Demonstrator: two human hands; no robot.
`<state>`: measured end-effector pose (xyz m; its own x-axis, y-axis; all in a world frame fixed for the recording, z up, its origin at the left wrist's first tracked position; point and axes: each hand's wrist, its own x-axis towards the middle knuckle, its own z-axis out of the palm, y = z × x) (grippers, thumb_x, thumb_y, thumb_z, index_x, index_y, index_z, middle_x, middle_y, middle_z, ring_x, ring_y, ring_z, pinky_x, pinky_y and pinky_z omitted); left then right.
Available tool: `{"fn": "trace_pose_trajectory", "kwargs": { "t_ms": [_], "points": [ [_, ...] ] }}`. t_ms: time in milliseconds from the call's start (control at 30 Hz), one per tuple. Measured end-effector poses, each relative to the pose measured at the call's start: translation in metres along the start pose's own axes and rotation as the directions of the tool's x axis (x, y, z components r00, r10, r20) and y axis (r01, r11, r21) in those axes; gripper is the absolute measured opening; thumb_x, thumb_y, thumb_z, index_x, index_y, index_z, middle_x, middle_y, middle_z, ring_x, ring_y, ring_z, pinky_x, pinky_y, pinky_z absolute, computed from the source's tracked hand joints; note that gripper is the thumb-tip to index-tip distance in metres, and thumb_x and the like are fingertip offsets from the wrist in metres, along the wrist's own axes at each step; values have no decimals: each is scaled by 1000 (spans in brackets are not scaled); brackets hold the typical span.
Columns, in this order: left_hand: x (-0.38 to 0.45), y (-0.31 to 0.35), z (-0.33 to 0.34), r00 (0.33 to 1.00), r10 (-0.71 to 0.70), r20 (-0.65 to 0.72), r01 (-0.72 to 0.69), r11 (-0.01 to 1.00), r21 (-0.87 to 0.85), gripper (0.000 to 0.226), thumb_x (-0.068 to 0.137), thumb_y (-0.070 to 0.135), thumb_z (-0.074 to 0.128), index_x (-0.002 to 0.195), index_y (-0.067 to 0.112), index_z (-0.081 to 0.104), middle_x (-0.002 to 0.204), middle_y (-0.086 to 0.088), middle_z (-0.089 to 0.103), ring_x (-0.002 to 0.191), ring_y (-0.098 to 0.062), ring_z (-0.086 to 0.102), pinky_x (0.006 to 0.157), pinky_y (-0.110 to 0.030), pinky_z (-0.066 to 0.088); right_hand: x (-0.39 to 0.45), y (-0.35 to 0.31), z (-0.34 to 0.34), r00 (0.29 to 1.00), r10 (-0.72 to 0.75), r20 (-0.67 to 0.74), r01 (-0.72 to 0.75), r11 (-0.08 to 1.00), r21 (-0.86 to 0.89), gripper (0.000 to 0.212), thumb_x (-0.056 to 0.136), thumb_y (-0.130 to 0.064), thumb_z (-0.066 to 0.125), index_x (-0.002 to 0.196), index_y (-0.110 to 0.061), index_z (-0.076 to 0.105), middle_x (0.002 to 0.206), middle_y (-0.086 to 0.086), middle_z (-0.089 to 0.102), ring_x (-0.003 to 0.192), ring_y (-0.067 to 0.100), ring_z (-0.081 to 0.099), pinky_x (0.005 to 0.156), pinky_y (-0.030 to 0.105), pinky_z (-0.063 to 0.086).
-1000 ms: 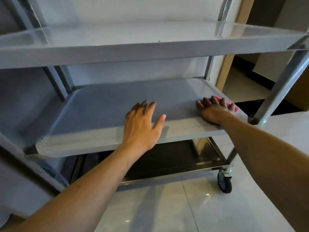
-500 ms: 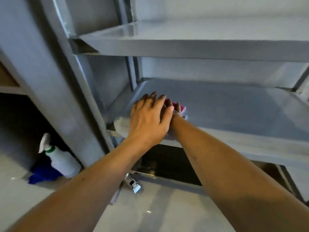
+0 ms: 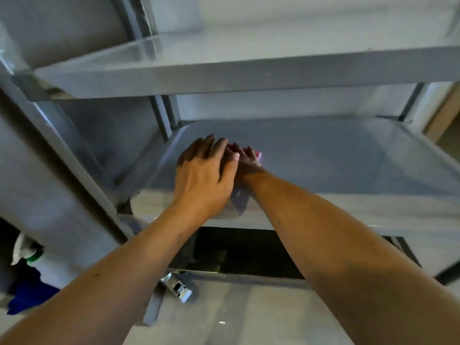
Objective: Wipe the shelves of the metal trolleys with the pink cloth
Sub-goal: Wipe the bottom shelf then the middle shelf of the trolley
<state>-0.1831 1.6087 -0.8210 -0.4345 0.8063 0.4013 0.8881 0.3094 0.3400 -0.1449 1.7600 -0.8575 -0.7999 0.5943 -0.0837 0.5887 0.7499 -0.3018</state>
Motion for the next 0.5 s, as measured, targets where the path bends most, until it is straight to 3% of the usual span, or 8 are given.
{"fn": "trace_pose_trajectory", "kwargs": {
  "t_ms": [67, 167, 367, 500],
  "points": [
    [6, 27, 19, 997, 77, 30, -77, 997, -4, 64, 98, 60, 23, 154, 29, 33, 161, -4, 33, 147, -25, 30, 122, -44, 19, -18, 42, -15, 999, 34, -36, -38, 991, -125, 75, 101, -65, 33, 163, -33, 7, 172, -3, -3, 158, 30, -6, 124, 58, -3],
    [13, 78, 48, 982, 164, 94, -160, 986, -52, 68, 96, 63, 16, 156, 32, 29, 165, 0, 26, 152, -21, 20, 123, -41, 11, -58, 130, -33, 966, 238, -98, -249, 960, -125, 73, 98, -74, 20, 162, -40, 11, 172, -6, -1, 158, 30, -5, 124, 61, -3],
    [10, 161, 90, 937, 332, 110, -320, 940, -118, 72, 96, 64, 10, 154, 29, 35, 162, -2, 31, 149, -22, 25, 122, -44, 20, -149, 258, -60, 832, 520, -192, -538, 841, -53, 77, 93, -79, 9, 161, -42, 12, 172, -6, 1, 158, 27, -5, 124, 57, -6],
    [8, 175, 100, 926, 361, 113, -347, 929, -125, 70, 98, 63, 10, 154, 30, 34, 162, -1, 31, 150, -22, 25, 122, -46, 20, -181, 293, -70, 788, 591, -172, -609, 789, -80, 78, 93, -79, 8, 161, -42, 9, 172, -4, -2, 157, 31, -10, 123, 62, -5]
  ]
}}
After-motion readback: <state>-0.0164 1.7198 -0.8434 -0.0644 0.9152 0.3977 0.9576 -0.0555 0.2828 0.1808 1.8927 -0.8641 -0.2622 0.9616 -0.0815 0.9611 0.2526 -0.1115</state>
